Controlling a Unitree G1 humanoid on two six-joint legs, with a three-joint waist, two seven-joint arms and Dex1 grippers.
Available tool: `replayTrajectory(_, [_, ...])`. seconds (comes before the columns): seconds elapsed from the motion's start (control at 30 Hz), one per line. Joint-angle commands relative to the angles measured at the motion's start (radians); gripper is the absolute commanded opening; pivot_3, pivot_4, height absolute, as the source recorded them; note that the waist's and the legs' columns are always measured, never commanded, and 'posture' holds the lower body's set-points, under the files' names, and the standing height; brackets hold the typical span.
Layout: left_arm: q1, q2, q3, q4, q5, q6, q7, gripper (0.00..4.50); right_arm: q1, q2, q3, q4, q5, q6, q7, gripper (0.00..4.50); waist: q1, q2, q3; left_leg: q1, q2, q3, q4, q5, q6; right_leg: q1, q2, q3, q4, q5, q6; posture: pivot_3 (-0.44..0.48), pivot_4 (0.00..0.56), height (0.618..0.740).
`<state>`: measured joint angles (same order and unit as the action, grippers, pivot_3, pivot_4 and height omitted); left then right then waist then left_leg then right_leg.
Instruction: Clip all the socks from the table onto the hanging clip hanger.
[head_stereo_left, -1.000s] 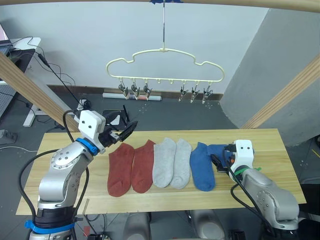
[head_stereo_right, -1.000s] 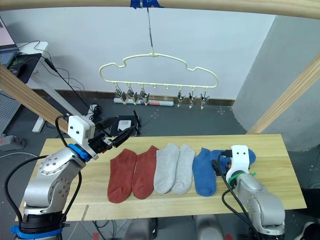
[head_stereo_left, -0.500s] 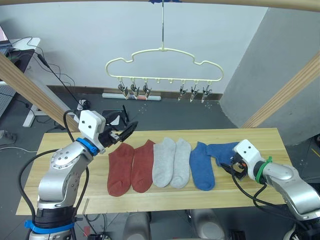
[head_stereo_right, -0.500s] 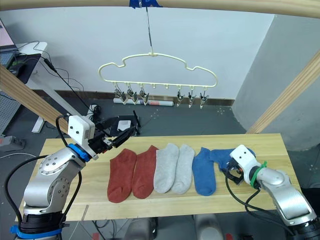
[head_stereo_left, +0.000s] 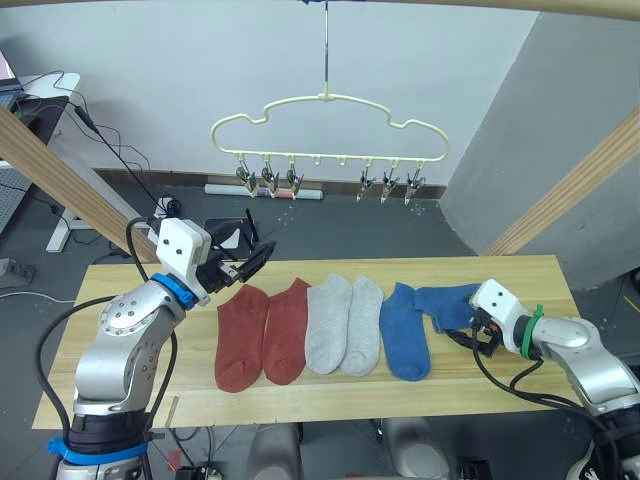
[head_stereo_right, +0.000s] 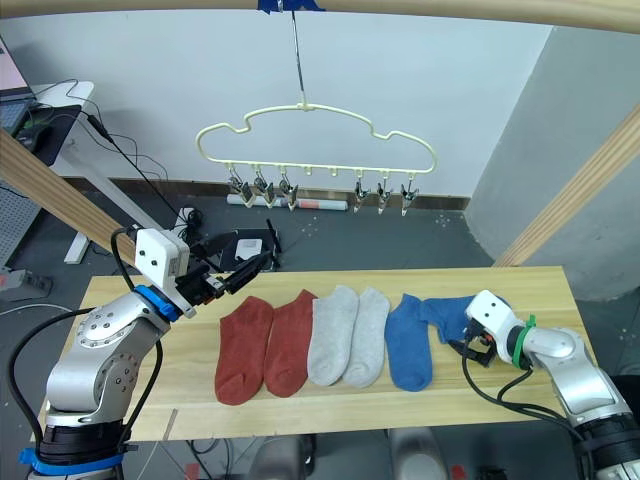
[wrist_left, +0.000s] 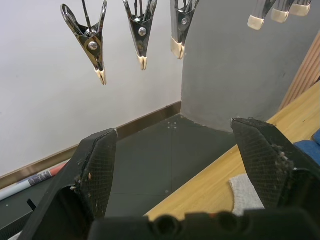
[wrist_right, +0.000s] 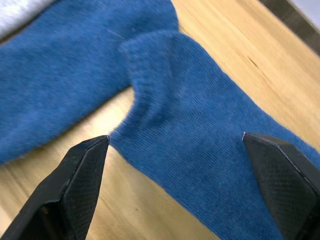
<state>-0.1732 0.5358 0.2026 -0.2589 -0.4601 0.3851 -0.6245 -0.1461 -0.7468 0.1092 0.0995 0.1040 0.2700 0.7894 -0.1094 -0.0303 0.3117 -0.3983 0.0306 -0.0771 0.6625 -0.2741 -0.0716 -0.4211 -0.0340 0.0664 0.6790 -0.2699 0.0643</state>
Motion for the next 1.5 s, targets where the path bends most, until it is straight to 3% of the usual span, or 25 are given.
replayTrajectory(0.03, [-0.006,0.013,0.013,-0.011,-0.003,-0.01,-0.009,4.03,-0.032,0.022,-0.012,0.067,0.01,-0.002,0.026,4.44,0.0,0.0,0.0,0.0,0.0,0.0,0.0,0.0,0.0,0.0,0.0,0.0,0.0,0.0,0.0,-0.156,0.323,0.733])
replayTrajectory(0.17, [0.006,0.016,0.013,-0.02,-0.001,-0.009,-0.012,4.03,-0.063,0.064,0.0,0.141,-0.003,0.023,0.025,4.44,0.0,0.001,0.0,0.0,0.0,0.0,0.0,0.0,0.0,0.0,0.0,0.0,0.0,0.0,0.0,-0.144,0.326,0.733])
replayTrajectory(0.27, [0.016,0.022,0.013,-0.028,-0.001,-0.007,-0.013,4.03,-0.061,0.091,0.004,0.165,-0.007,0.042,0.02,3.87,0.0,0.001,0.0,0.0,0.0,0.0,0.0,0.0,0.0,0.0,0.0,0.0,0.0,0.0,0.0,-0.139,0.327,0.733])
replayTrajectory(0.63, [0.01,0.036,0.013,-0.016,0.001,-0.009,-0.023,4.03,-0.002,0.112,-0.017,0.123,-0.019,0.122,-0.037,0.02,0.001,0.0,0.0,0.001,0.0,-0.001,0.0,0.0,0.0,0.002,0.0,0.0,0.0,0.0,0.0,-0.142,0.323,0.733])
replayTrajectory(0.87, [0.003,0.031,0.018,-0.013,-0.004,-0.007,-0.016,4.03,0.107,0.256,-0.242,-0.179,0.123,0.522,-0.271,0.02,0.015,0.0,0.0,0.0,0.0,-0.002,0.0,0.0,0.0,0.001,0.0,-0.001,0.0,0.0,0.0,-0.142,0.316,0.733])
replayTrajectory(1.03, [-0.01,0.017,0.027,0.001,-0.01,-0.004,0.005,4.03,0.151,0.497,-0.369,-0.422,0.183,0.773,-0.502,0.02,0.02,0.001,0.0,0.0,0.0,-0.002,-0.001,0.0,0.0,0.0,0.0,-0.001,0.0,0.0,0.0,-0.151,0.314,0.733])
replayTrajectory(1.13, [-0.02,0.008,0.03,0.011,-0.006,-0.01,0.018,4.03,0.136,0.624,-0.409,-0.472,0.191,0.805,-0.6,0.02,0.018,0.002,0.0,0.0,0.001,-0.001,-0.001,0.0,0.0,0.0,0.0,-0.001,0.001,0.0,0.0,-0.148,0.31,0.733])
replayTrajectory(1.37, [-0.018,0.013,0.037,0.025,-0.002,-0.019,0.027,4.03,0.098,0.726,-0.5,-0.433,0.187,0.746,-0.73,0.02,0.02,0.002,0.001,-0.001,0.0,-0.001,-0.002,0.0,0.0,-0.001,0.0,-0.001,0.0,0.0,0.0,-0.136,0.314,0.733])
replayTrajectory(1.5, [-0.01,0.014,0.04,0.02,0.002,-0.019,0.026,4.03,0.077,0.725,-0.522,-0.419,0.19,0.734,-0.754,1.1,0.02,0.002,0.001,-0.001,0.0,0.0,-0.002,0.0,0.0,-0.001,0.0,-0.001,0.0,0.0,0.0,-0.136,0.314,0.733])
